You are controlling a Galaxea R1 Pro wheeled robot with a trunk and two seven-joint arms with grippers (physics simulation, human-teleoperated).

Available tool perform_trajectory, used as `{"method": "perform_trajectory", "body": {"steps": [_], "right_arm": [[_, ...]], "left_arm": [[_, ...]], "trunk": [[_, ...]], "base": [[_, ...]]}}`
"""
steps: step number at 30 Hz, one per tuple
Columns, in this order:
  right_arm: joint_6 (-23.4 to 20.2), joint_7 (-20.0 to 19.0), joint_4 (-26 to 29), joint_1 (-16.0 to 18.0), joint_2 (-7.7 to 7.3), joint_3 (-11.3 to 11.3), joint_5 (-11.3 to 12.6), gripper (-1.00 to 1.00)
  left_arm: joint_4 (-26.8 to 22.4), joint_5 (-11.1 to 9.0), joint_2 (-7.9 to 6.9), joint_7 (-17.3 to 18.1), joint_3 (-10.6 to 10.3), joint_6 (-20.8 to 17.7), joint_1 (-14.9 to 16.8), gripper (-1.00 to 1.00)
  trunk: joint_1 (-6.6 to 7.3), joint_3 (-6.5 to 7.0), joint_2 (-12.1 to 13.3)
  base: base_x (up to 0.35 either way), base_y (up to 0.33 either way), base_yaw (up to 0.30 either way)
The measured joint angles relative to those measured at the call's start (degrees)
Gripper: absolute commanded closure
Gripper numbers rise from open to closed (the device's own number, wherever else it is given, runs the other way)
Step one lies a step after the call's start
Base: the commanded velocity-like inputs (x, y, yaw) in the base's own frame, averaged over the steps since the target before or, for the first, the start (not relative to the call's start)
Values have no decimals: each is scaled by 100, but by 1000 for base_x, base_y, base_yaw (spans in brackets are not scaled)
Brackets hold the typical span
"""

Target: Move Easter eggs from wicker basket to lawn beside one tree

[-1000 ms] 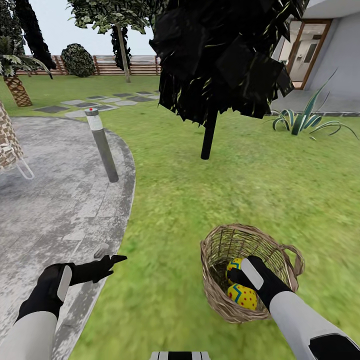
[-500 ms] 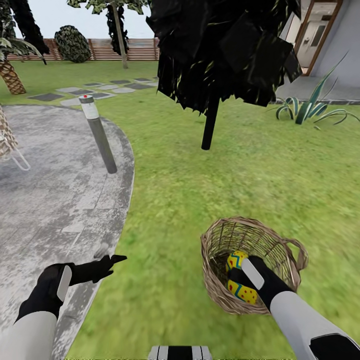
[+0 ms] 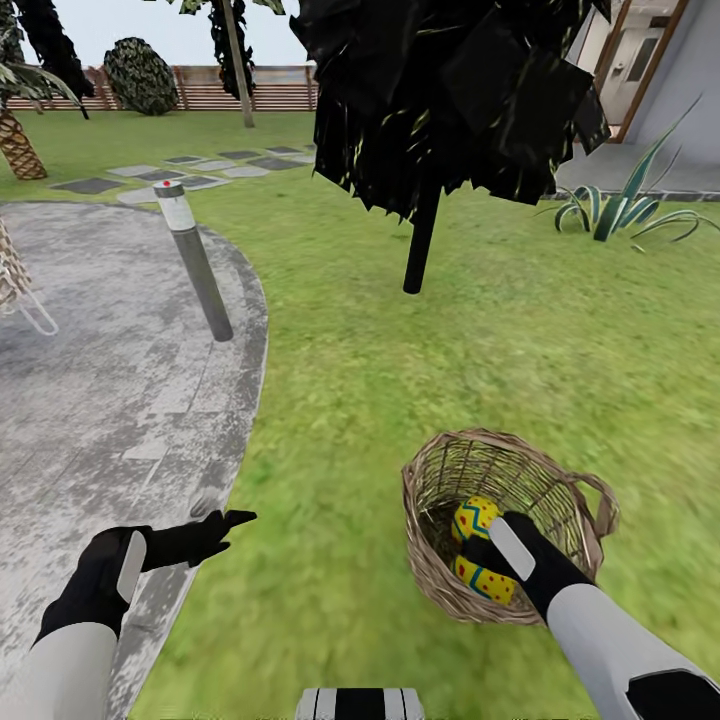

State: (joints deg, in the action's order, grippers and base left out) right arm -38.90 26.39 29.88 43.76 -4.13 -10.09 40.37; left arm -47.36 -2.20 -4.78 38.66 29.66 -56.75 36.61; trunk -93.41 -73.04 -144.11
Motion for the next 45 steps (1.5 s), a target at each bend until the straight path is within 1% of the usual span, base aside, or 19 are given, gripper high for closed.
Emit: {"method": "perform_trajectory", "body": {"steps": [3, 11, 15, 23, 26, 32, 37, 45], "right_arm": [[0, 0, -1, -1, -15, 2, 5, -100], [3, -1, -1, -2, -24, 1, 7, -100], [15, -3, 2, -1, -26, 0, 7, -100], [60, -8, 21, -2, -33, 1, 7, -100], [78, -9, 40, -1, -38, 3, 6, -100], [121, -46, 57, -6, -37, 3, 0, -100], [299, -126, 54, -10, -36, -6, -22, -100], [337, -159, 55, -10, -36, -8, -33, -100]], "left_arm": [[0, -3, 1, 0, 0, -2, 0, -100], [0, 4, 1, 0, 0, -4, 0, -100], [0, 1, 1, 0, 0, -3, 0, -100], [0, 6, 1, 0, 0, 0, 0, -100], [0, 3, 1, 0, 0, -1, 0, -100], [0, 6, 1, -1, 0, 1, 0, -100], [0, 3, 1, 0, 0, 0, 0, -100], [0, 3, -2, 0, 0, 0, 0, -100]], "trunk": [[0, -1, 0], [-21, -177, -11], [-20, -178, -11], [-41, -355, -22], [-41, -355, -22], [-57, -488, -30], [-56, -488, -30], [-56, -488, -30]], "base": [[0, 0, 0], [0, 0, 0], [0, 0, 0], [0, 0, 0], [0, 0, 0], [0, 0, 0], [0, 0, 0], [0, 0, 0]]}}
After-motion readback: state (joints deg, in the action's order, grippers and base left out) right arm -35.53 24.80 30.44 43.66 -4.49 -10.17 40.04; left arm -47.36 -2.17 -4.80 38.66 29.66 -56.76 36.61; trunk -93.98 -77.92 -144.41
